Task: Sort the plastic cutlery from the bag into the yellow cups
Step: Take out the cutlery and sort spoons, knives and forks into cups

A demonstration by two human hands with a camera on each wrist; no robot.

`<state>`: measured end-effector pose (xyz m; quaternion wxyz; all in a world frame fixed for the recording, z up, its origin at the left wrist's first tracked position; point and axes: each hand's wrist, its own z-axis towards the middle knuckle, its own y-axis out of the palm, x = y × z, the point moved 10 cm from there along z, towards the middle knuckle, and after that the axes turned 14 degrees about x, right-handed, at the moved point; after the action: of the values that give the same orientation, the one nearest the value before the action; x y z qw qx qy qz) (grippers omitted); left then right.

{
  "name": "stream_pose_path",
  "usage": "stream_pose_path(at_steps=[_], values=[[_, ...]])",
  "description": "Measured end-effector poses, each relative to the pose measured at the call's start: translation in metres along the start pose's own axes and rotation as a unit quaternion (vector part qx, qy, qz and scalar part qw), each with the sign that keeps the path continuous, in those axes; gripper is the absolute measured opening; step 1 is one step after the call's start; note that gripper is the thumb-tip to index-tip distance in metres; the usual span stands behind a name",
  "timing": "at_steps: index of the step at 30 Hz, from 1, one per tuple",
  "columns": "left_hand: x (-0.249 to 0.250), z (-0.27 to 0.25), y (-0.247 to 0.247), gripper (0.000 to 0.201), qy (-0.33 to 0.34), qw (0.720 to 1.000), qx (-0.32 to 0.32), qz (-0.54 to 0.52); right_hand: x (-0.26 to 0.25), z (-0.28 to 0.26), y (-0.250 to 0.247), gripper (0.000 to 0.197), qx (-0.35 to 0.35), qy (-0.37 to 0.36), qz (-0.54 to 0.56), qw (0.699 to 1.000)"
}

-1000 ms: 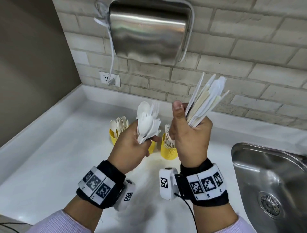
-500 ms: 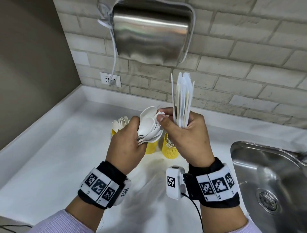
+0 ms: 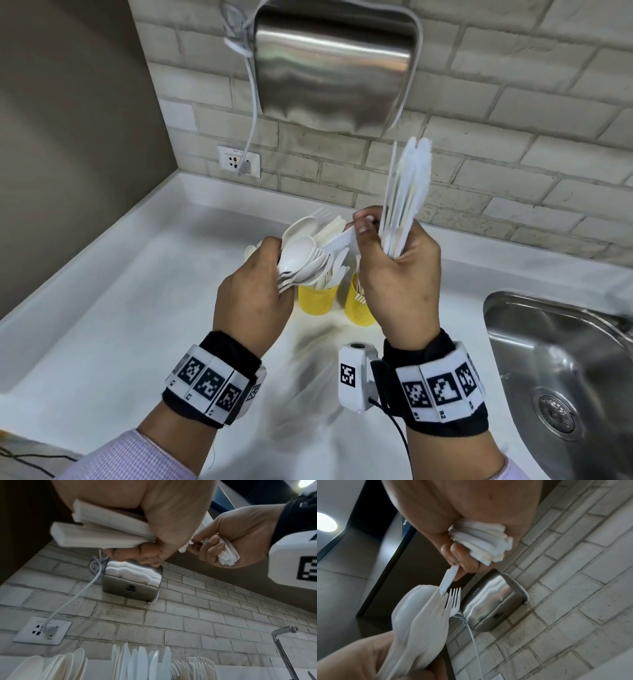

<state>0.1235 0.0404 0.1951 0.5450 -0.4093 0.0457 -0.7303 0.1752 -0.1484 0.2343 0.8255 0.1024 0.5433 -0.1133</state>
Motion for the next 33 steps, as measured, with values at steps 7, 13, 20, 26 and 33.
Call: stream_pose_path(at_steps=[7, 13, 20, 26, 33], values=[[-0.014, 0.003, -0.008, 0.051, -0.010, 1.000, 0.002, 0.008, 0.006, -0.008, 0.023, 0.010, -0.073, 0.028, 0.009, 0.997], [-0.026, 0.008, -0.009, 0.056, -0.011, 1.000, -0.002, 0.021, 0.012, -0.007, 0.024, 0.010, 0.001, 0.084, 0.060, 0.995], [-0.035, 0.011, -0.011, 0.044, -0.008, 1.000, 0.004, 0.028, 0.020, -0.013, 0.046, 0.011, -0.048, 0.116, 0.097, 0.987], [-0.037, 0.011, -0.010, 0.047, -0.007, 1.000, 0.007, 0.024, 0.031, -0.017, 0.053, 0.012, -0.043, 0.128, 0.081, 0.987], [-0.037, 0.003, -0.005, 0.047, 0.009, 0.999, 0.007, 0.036, 0.038, -0.015, 0.045, 0.021, -0.027, 0.131, 0.099, 0.986]])
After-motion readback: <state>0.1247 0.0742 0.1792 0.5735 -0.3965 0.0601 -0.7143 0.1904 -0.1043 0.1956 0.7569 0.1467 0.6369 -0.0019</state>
